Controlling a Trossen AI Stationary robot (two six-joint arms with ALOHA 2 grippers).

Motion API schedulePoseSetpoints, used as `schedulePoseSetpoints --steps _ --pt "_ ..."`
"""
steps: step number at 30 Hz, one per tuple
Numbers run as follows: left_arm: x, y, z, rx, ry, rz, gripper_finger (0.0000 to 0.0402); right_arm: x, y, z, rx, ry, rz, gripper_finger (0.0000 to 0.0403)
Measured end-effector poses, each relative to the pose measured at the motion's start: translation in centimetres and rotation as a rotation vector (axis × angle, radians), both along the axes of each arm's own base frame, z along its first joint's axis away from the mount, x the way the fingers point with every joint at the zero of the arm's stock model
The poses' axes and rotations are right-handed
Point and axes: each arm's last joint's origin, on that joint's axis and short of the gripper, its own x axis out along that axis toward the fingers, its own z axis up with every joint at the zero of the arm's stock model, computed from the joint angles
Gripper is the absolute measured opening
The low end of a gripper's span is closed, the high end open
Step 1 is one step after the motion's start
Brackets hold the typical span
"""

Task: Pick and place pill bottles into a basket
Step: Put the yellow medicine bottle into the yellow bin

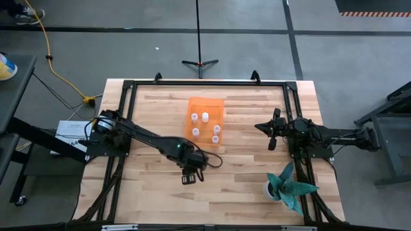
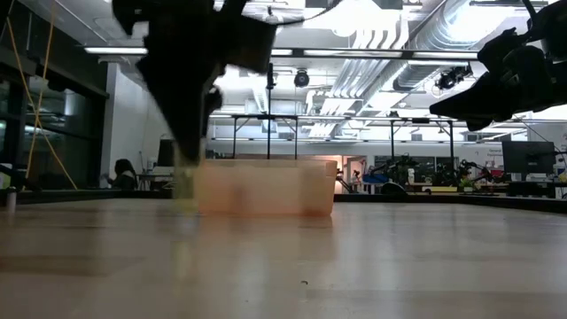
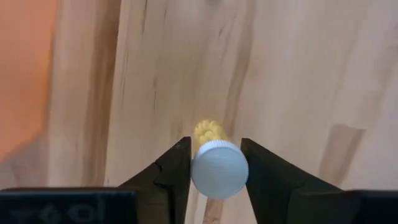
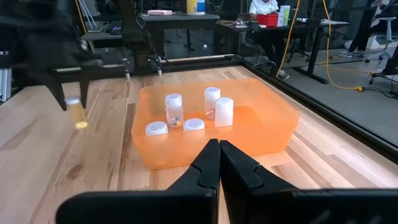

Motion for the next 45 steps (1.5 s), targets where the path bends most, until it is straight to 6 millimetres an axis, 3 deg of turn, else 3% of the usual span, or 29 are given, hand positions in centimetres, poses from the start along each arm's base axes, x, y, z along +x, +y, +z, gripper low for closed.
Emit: schedulePoseSetpoints --steps 5,9,17,22,28,32,38,45 --pt "0.9 -0.1 2.6 0.033 -0.055 -0.065 0.0156 0.0 0.0 0.0 0.0 0.0 0.0 0.0" --pt "1.8 1.0 4.7 0.06 -0.098 -0.071 0.0163 0.0 0.0 0.0 0.0 0.001 0.0 0.0" --pt "3.6 6.8 7.0 0.11 -0.168 -0.03 0.0157 0.0 0.0 0.0 0.0 0.001 0.0 0.0" --pt "4.0 10.8 7.3 0.144 -0.18 -0.002 0.0164 0.0 0.0 0.0 0.0 0.001 0.0 0.0" --pt "4.3 15.2 5.6 0.105 -0.154 0.075 0.016 0.0 0.0 0.0 0.0 0.001 0.0 0.0" --pt "4.7 17.1 4.1 0.09 -0.121 0.087 0.0158 0.0 0.0 0.0 -0.001 0.003 0.0 0.0" --pt "5.4 18.5 1.7 0.079 -0.073 0.095 0.0169 0.1 0.0 -0.1 -0.012 0.018 0.003 0.0" --pt "6.0 18.7 -0.8 0.015 -0.023 0.056 0.0171 0.1 0.0 -0.1 -0.012 0.018 0.002 0.0"
